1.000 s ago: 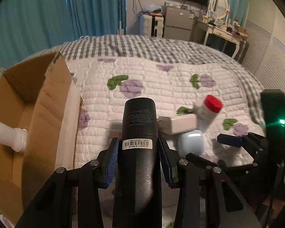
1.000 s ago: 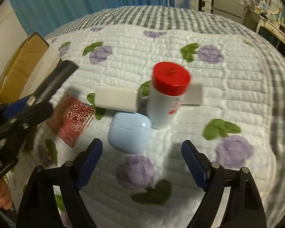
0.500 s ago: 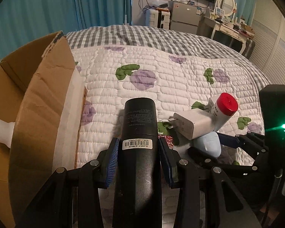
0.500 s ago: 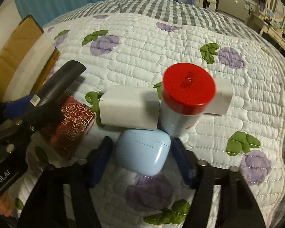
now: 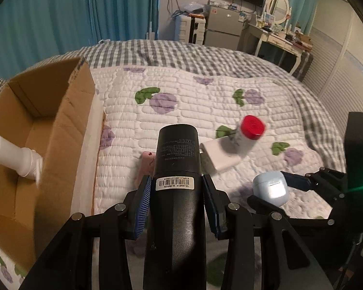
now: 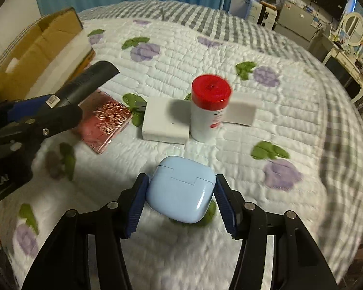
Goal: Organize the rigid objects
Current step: 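Grasp the light-blue earbud case with the right gripper, then lower the black cylinder into the box while the right gripper drops the earbud case in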
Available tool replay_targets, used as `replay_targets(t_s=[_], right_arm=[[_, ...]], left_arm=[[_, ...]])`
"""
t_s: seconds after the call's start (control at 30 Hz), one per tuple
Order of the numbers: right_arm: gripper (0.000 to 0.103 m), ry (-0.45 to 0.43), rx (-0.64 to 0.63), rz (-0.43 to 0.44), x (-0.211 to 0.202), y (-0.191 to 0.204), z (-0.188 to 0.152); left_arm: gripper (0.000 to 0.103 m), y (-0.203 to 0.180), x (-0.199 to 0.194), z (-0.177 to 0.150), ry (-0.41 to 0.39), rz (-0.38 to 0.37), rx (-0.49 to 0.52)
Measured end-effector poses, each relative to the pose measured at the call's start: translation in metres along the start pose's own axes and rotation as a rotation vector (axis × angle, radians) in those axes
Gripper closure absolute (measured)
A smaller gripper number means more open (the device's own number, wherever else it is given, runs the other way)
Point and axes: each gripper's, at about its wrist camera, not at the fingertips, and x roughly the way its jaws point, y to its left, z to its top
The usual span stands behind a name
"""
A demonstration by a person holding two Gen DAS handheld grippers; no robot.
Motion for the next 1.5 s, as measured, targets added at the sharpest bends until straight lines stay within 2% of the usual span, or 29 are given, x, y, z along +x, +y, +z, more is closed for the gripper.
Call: replay_targets(t_s=[0.2, 0.4, 0.57, 0.77, 0.93, 1.1, 1.33, 1.43, 1.5], right_arm=[[0.048, -0.051, -0.007, -0.040, -0.058, 0.000, -0.007], [0.048, -0.121, -0.030, -0.083, -0.124, 0.016, 0.003], [0.048, -0.187, -0.050, -0.085, -0.168, 0.039, 0.019], [0.048, -0.249, -0.083, -0.055, -0.196, 0.082, 0.043], [0.048, -0.281, -0.110, -0.006, -0.196, 0.122, 0.069], [0.048, -0.290, -0.131, 0.043, -0.178, 0.160, 0.097], [0.048, -0.262, -0.150, 0.082, -0.129, 0.195, 0.128], [0.048, -0.247, -0.156, 0.082, -0.104, 0.205, 0.137], [0.048, -0.232, -0.166, 0.076, -0.086, 0.210, 0.140]], left_arm=[[0.062, -0.005, -0.045, 0.003, -0.054, -0.033, -0.004], [0.062, 0.001, -0.098, 0.013, -0.123, -0.065, -0.008], [0.062, 0.022, -0.137, 0.023, -0.182, -0.060, -0.013], [0.062, 0.063, -0.161, 0.035, -0.226, -0.021, -0.024], [0.061, 0.105, -0.162, 0.040, -0.246, 0.015, -0.045], [0.061, 0.151, -0.150, 0.043, -0.251, 0.044, -0.079], [0.061, 0.212, -0.113, 0.043, -0.232, 0.066, -0.143], [0.061, 0.221, -0.101, 0.037, -0.230, 0.082, -0.147], [0.061, 0.226, -0.087, 0.034, -0.208, 0.068, -0.140]])
